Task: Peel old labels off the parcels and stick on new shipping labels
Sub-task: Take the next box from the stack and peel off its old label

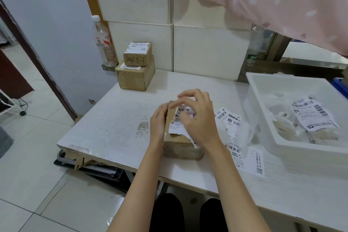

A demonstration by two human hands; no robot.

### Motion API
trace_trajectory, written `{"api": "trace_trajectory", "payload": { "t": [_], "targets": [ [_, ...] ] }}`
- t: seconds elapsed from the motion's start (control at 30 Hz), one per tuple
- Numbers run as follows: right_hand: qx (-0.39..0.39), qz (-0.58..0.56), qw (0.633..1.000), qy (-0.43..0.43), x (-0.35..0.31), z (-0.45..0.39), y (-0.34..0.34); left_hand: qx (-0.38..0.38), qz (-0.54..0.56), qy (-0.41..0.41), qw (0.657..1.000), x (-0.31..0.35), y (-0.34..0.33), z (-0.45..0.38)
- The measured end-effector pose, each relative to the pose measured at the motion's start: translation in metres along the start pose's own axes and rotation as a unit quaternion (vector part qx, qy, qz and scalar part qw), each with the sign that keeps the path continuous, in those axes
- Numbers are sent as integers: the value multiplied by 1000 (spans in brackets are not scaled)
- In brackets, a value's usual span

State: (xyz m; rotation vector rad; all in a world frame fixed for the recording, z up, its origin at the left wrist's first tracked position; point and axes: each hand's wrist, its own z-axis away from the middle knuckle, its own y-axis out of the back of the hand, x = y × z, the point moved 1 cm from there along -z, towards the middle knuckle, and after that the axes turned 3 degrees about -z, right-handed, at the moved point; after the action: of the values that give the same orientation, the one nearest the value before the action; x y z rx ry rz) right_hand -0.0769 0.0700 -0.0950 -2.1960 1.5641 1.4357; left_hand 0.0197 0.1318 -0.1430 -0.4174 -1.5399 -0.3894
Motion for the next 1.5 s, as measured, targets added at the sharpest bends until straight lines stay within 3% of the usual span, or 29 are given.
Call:
{"api": "trace_trajectory", "payload": {
  "t": [0.1,0.27,0.53,0.63,0.7,0.77,0.9,1.17,1.3,1.5],
  "targets": [
    [-30,49,998,29,1,4,-6,-4,14,13,1000,5,-1,2],
    [-53,16,998,1,1,4,-6,-9,78,55,995,7,-2,5],
    [-50,-79,994,-63,1,4,2,-16,45,0,999,5,0,5],
    [17,-111,989,-91,-2,5,6,-9,65,18,998,4,0,4],
    [122,-72,983,-117,0,10,8,2,77,30,997,3,-1,3],
    [179,46,973,-142,4,15,8,15,81,30,996,3,-2,3],
    [117,144,961,-206,10,18,6,36,69,9,997,2,-5,3],
    [93,202,956,-190,3,9,10,66,91,9,994,1,-10,9],
    [97,112,982,-115,2,8,1,61,104,13,993,1,-10,10],
    [93,21,992,-84,7,10,2,66,117,21,991,2,-11,10]
  ]
}}
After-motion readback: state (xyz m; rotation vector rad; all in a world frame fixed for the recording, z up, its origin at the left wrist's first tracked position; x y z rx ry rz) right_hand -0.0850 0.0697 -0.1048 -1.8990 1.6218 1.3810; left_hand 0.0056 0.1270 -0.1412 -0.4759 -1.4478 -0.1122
